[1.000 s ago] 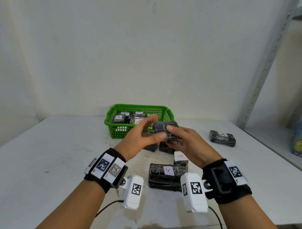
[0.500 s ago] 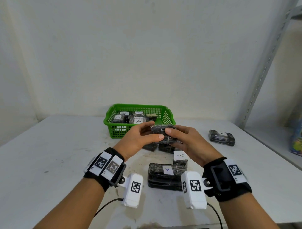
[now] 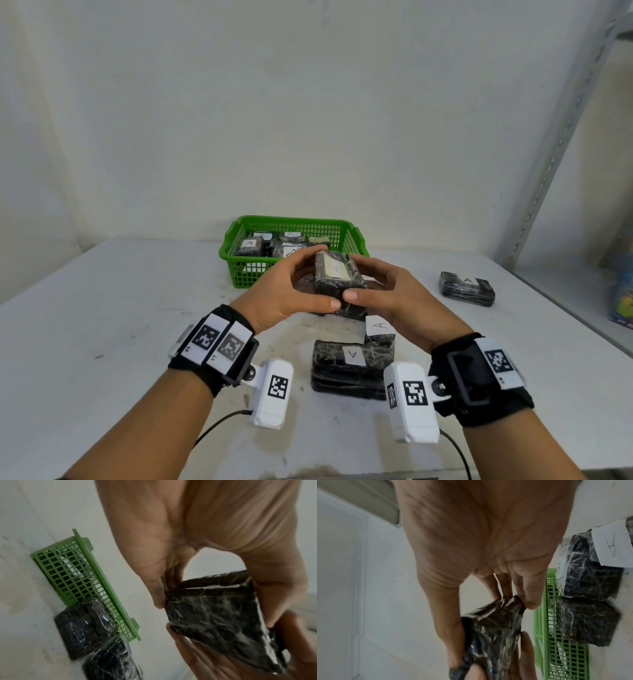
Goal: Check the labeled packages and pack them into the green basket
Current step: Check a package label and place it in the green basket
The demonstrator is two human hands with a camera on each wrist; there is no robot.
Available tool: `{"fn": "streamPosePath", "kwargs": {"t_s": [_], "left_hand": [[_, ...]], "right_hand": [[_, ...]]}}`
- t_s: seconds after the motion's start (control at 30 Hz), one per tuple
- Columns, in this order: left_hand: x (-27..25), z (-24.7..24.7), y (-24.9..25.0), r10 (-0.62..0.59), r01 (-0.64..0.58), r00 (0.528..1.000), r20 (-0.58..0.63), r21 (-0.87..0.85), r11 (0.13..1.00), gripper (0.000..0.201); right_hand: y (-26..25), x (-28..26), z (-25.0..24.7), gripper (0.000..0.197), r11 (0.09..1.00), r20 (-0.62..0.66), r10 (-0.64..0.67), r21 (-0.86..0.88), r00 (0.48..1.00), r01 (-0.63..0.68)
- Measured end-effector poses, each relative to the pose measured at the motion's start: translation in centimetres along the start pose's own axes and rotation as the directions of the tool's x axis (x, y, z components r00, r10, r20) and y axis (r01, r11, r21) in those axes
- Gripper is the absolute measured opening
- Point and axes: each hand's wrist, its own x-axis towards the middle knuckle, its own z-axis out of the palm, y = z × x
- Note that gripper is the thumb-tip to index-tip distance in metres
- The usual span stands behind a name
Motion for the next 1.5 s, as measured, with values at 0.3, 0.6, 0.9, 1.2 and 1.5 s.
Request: {"fn": "streamPosePath", "kwargs": {"t_s": [0.3,0.6,0.9,1.2,1.5], "left_hand": [[-0.2,-0.4,0.6,-0.036,0.048,0.983,0.181,-0.064,0.997,0.095],[-0.1,1.1,0.1,-0.118,0.167,0.978,0.172,-0.302,0.939,0.076],[2.3,1.1,-0.1,-0.222,0.198,0.967,-0.125,-0.179,0.964,0.023],[5.8,-5.0,1.0,-0.169,0.209,0.95,-0.263,0.133,0.969,0.028],[10.7,-11.3,-2.4,-0.203,0.407,0.763,-0.613,0.213,0.888,0.014]], "right_hand": [[-1.0,-0.4,-0.1,0.082,0.992,0.127,0.106,0.053,0.986,-0.113],[-0.2,0.2,-0.1,0.022,0.971,-0.181,0.202,0.166,0.963,-0.172],[-1.5,1.2,0.1,0.025,0.965,-0.235,0.236,0.173,0.943,-0.199],[-2.6,5.9,-2.1,0.016,0.985,-0.34,0.166,0.1,0.926,-0.14],[-0.8,12.7,-1.8,0.023,0.975,-0.387,0.202,-0.007,0.9,-0.221]]}}
